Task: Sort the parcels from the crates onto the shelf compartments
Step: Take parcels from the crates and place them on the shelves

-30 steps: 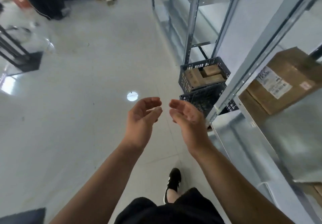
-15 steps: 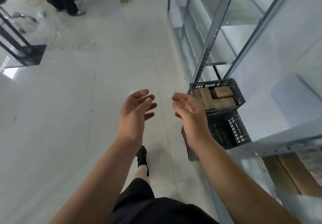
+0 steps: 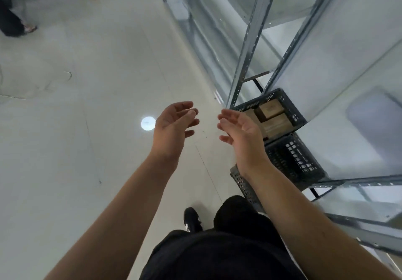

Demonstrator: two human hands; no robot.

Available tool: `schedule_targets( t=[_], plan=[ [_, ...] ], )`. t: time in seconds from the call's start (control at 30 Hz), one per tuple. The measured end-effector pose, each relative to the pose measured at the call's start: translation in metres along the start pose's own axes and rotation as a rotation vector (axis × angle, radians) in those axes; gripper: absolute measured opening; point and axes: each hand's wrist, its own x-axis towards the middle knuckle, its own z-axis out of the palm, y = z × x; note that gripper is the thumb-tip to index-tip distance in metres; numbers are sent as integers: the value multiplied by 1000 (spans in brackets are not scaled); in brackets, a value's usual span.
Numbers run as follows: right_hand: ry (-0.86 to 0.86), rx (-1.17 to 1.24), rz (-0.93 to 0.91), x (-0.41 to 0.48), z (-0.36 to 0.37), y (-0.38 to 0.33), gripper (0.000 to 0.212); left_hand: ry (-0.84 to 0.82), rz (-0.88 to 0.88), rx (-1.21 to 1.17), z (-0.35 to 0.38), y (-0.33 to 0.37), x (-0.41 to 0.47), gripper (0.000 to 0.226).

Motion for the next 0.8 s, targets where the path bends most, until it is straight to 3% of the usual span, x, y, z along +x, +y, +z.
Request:
schedule_targets(
  t=[0.2, 0.4, 0.8],
  plan=[
    [115, 61, 71, 96, -10, -13, 22, -128, -38, 104, 42, 19, 97, 25],
    [142, 127, 152, 201, -40, -17, 20, -222, 25, 340, 115, 35, 197, 15],
    [453, 310, 220, 301, -112, -43, 18, -705, 100, 715, 257, 53, 322, 19]
  ],
)
